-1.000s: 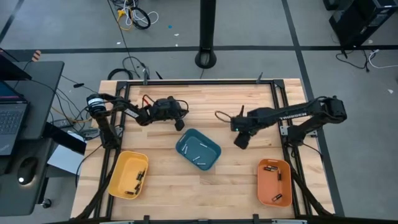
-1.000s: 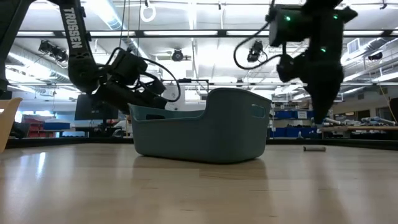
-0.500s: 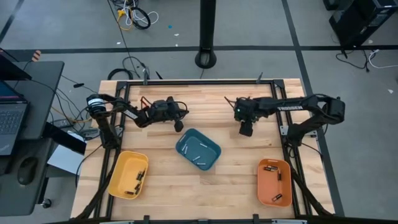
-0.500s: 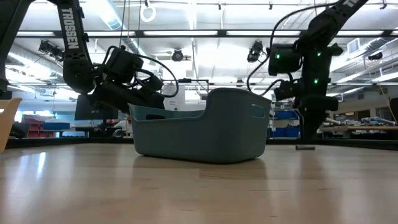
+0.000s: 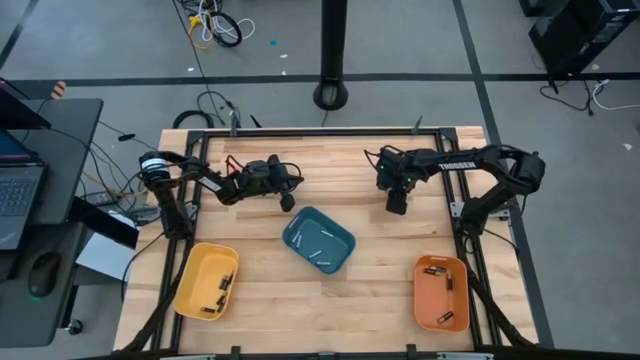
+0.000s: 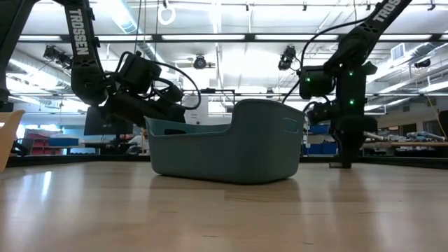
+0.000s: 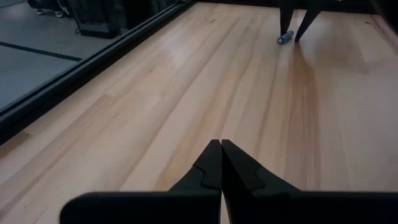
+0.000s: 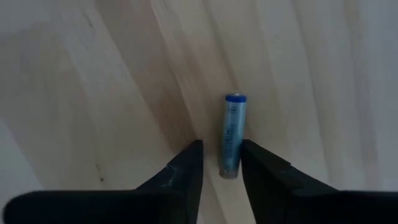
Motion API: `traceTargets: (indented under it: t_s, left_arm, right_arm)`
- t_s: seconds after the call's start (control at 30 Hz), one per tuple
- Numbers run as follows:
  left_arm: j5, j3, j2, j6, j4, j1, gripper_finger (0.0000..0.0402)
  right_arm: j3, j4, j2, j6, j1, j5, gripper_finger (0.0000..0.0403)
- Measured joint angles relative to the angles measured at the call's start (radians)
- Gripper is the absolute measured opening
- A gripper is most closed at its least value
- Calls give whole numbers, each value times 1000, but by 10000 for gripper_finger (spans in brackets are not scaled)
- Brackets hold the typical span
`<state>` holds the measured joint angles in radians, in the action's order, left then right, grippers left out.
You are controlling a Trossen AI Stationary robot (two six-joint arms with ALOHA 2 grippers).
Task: Sort batteries
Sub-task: Put the silver battery into the blue bin
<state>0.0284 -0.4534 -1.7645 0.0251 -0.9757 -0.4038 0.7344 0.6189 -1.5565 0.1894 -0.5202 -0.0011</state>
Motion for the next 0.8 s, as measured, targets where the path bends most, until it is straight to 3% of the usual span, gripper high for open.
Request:
traceTargets:
  t_s: [0.33,0.8]
  left_arm:
    - [0,0,0,1,1,0,6]
    - [0,0,0,1,1,0,6]
  right_arm:
    - [2,1,18,-59,26,12,54]
    - [21,18,17,-95,77,7,49]
